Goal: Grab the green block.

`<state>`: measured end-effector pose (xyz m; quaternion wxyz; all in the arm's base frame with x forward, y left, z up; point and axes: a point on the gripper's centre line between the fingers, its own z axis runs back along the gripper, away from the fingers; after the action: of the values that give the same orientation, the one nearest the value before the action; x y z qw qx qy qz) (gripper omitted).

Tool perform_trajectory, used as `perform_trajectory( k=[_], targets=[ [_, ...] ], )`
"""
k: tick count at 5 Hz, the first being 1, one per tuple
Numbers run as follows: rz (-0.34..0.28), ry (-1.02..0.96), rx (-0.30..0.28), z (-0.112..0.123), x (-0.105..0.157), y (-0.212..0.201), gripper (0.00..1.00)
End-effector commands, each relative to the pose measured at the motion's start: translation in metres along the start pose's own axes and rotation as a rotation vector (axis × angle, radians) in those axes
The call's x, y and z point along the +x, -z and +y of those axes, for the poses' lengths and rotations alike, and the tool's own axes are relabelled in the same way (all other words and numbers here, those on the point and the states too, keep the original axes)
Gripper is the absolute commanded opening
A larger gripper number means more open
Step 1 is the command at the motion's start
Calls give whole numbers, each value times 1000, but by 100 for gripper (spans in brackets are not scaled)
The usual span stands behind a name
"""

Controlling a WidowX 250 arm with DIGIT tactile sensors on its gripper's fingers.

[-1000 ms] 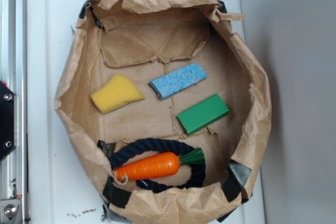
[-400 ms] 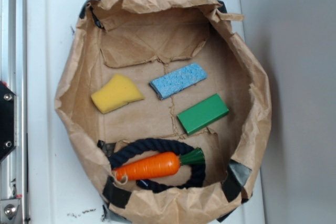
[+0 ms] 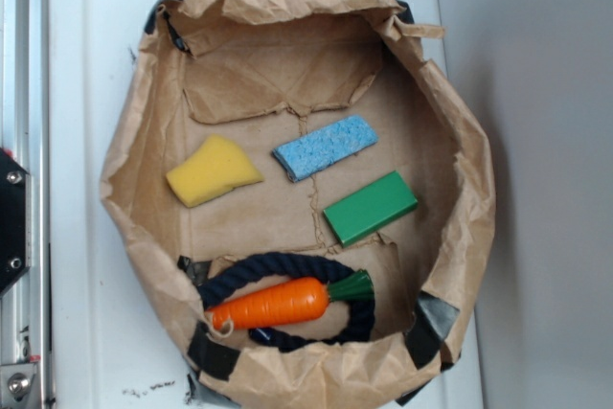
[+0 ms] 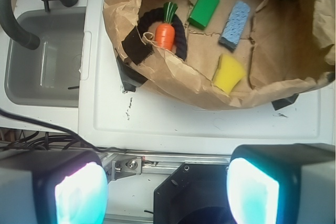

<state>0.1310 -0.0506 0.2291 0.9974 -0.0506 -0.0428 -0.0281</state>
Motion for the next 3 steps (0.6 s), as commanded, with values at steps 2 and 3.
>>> perform_trajectory(
  k=[2,3],
  targets=[
    [-28,15,-7,-3,4,-7,100],
    [-35,-33,-29,-20,43,7,100]
  ],
)
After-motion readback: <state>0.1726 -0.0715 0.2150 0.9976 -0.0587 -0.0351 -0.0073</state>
